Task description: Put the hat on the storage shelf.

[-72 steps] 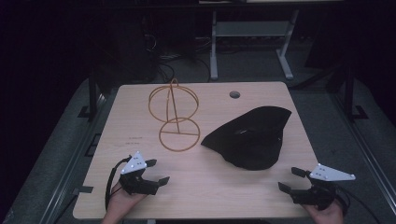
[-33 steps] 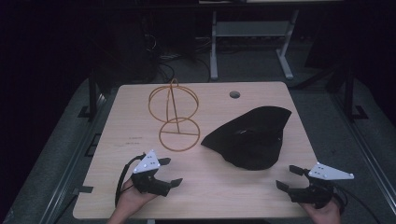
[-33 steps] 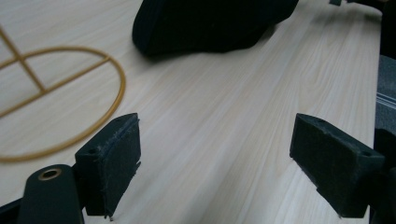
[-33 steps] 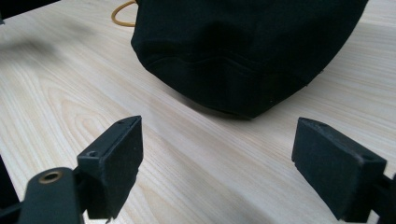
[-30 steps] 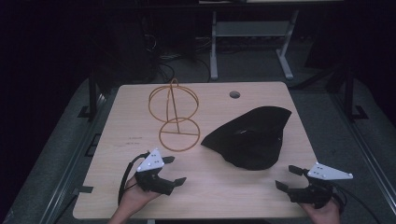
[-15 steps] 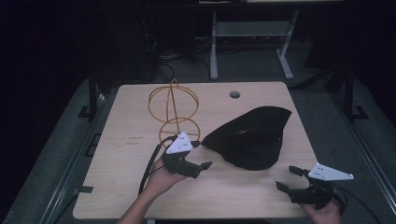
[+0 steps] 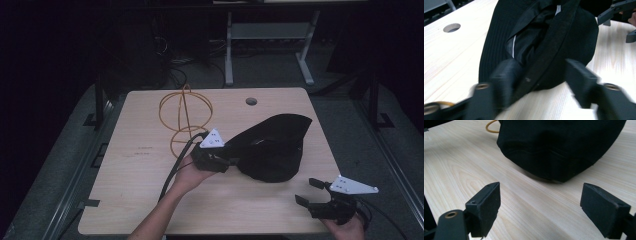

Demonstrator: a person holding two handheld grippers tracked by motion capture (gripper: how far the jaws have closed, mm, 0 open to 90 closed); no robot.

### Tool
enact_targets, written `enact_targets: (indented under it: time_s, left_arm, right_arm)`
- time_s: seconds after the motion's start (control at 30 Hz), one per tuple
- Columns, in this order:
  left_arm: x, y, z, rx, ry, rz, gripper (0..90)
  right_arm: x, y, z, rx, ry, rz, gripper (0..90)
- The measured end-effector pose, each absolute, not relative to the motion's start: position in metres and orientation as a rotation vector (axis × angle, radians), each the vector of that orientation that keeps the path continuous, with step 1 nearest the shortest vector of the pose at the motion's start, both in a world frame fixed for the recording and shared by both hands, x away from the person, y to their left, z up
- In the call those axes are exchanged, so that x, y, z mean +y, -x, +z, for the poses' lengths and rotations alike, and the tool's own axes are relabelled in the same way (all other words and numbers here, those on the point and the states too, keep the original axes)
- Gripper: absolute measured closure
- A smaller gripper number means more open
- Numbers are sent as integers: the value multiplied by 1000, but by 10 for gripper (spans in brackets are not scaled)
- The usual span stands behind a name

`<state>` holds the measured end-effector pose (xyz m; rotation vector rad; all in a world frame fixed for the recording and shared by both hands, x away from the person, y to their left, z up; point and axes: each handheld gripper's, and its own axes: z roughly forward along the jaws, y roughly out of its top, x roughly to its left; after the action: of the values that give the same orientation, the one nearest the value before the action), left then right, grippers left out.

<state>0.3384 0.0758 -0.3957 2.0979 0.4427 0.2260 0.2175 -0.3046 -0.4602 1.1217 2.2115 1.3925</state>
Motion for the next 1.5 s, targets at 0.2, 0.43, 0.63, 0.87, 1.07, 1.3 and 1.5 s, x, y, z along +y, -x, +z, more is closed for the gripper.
enact_targets:
  time_s: [0.2,0.43,0.63,0.87,1.07,1.3,1.5]
  left_arm:
    - [73,-333,-394,354,-2100,192,725]
    - [63,-322,-390,245,-2062,104,856]
    - [59,-315,-380,197,-2024,69,861]
    - [54,-309,-371,151,-2038,69,861]
    - [50,-308,-369,138,-2046,73,861]
    - [48,-310,-372,144,-2061,70,860]
    - [48,-310,-373,144,-2052,58,859]
  right_arm:
    - [-303,-219,-460,2212,-1122,1387,158]
    - [-301,-221,-457,2196,-1120,1391,158]
    - [-304,-228,-450,2171,-1118,1412,158]
    - [-303,-240,-444,2147,-1113,1435,154]
    - [-299,-252,-445,2127,-1112,1476,162]
    - [-294,-269,-452,2184,-1108,1507,306]
    - [-284,-272,-458,2167,-1068,1436,650]
